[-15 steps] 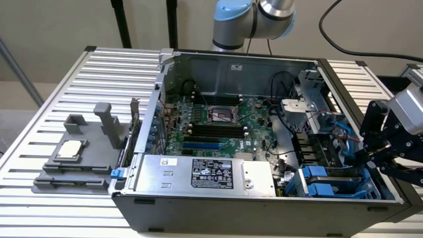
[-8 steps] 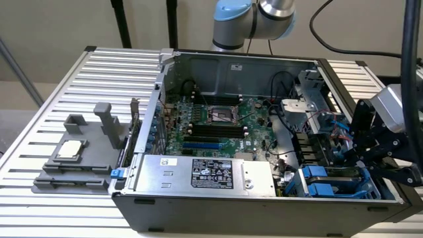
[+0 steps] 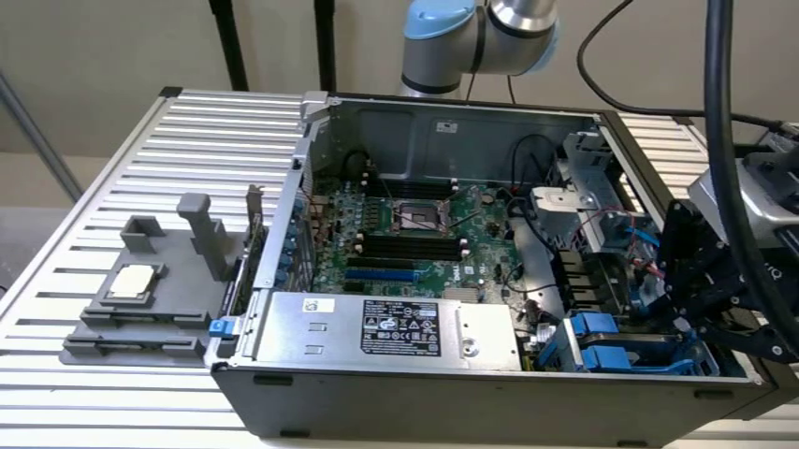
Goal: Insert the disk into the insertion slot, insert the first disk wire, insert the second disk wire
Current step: 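Insert the first disk wire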
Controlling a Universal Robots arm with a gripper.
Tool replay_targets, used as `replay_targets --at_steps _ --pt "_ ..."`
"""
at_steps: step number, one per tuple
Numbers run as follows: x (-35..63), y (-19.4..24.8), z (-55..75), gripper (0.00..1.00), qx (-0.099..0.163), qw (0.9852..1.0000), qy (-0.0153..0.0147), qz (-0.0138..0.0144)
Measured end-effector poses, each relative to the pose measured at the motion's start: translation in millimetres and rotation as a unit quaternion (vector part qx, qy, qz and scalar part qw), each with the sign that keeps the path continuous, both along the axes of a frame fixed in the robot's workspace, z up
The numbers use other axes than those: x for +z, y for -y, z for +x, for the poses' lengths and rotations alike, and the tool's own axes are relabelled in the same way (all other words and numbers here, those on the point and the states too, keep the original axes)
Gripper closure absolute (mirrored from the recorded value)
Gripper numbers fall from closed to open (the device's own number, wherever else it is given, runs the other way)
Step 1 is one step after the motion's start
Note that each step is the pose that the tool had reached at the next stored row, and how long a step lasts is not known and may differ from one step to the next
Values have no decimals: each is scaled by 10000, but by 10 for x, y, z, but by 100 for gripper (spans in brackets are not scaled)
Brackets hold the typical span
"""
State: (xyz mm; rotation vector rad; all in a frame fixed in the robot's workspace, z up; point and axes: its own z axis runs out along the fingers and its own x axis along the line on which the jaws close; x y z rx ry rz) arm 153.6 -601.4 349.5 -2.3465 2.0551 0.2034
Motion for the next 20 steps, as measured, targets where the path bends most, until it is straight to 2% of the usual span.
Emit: replay_targets --at_steps 2,5,12,20 --pt "-9 1 -3 84 -67 10000 6 -39" --pt "-17 -6 -10 84 -116 9999 11 -58" --pt "-36 -64 -14 84 -187 9998 43 -60" --pt "-72 -91 -14 84 -409 9991 60 -67"
